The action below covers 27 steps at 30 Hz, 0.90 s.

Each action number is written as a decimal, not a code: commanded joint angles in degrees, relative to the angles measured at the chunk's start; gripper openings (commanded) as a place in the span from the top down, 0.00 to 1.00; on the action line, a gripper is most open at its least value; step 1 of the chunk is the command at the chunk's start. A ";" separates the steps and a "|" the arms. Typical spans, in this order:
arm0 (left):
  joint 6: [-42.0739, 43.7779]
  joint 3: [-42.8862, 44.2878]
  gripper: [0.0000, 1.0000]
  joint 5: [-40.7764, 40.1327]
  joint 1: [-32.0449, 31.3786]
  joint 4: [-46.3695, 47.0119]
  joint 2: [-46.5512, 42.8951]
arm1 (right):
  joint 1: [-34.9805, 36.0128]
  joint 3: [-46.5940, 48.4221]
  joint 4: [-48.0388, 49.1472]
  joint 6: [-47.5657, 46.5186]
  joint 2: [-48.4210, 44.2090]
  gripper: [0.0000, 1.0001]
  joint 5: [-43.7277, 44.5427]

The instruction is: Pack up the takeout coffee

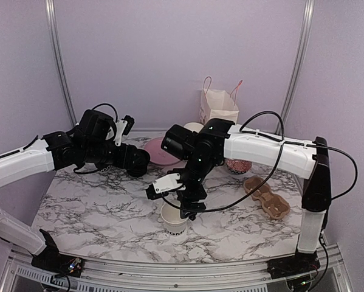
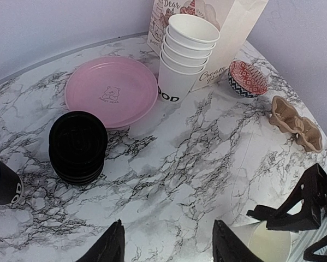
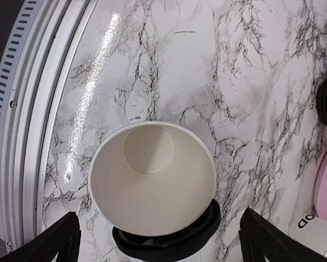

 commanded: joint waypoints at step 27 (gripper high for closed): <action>2.95 -5.21 0.45 6.86 -2.45 0.99 -2.61 | -21.74 -52.90 39.90 -5.97 -24.68 0.46 -2.38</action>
